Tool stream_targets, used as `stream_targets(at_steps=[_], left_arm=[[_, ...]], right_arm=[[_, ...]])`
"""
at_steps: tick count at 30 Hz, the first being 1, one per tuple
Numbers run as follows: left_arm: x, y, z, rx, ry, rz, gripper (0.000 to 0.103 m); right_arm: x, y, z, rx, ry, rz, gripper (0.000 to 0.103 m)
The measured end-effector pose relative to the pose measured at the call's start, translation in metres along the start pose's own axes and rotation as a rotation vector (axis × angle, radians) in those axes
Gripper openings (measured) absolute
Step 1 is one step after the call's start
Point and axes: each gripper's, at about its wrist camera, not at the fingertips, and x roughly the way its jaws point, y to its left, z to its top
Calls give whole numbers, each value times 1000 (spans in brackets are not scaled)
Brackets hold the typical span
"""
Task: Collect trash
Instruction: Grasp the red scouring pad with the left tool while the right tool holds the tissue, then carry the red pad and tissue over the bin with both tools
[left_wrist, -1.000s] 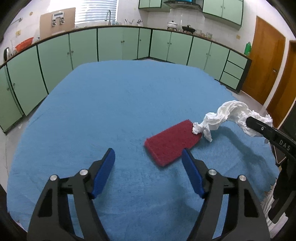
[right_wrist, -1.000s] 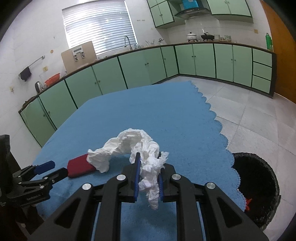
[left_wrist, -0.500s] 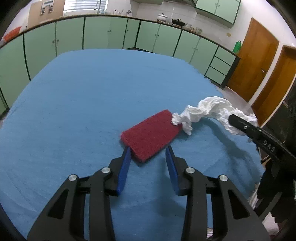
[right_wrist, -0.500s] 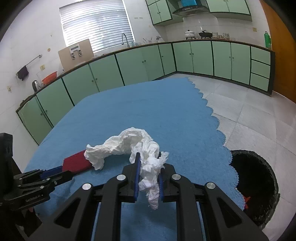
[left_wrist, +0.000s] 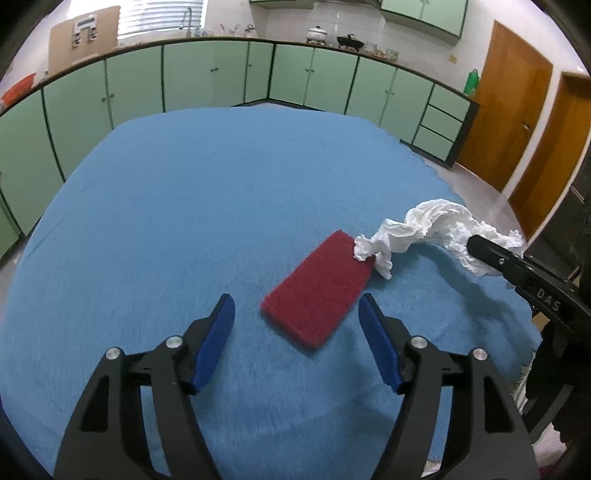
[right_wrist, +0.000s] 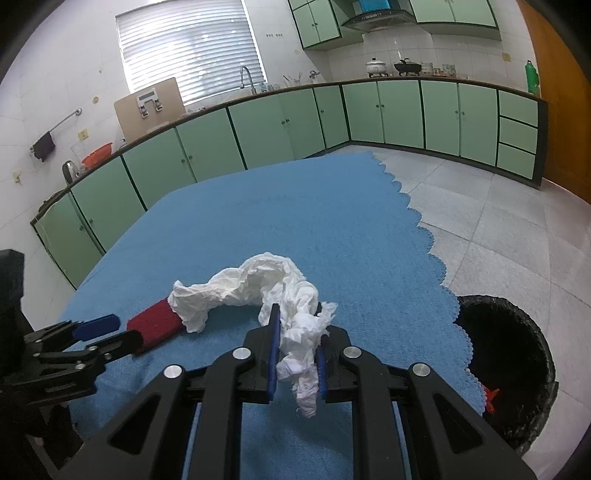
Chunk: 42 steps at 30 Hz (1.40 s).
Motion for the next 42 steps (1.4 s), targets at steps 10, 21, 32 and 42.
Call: stream_targets(at_steps=[10, 21, 32, 42], left_arm=[[12, -4, 0, 32, -6, 12, 58], [-13, -2, -6, -18, -50, 22, 51], [-47, -13, 15, -22, -135, 22, 51], [-53, -29, 25, -11, -166, 15, 51]], right_arm=[[0, 0, -1, 0, 3, -1, 16], [-13, -6, 4, 6, -33, 9, 16], [-42, -9, 25, 2, -105, 14, 16], [-66, -31, 42, 39, -158, -47, 16]])
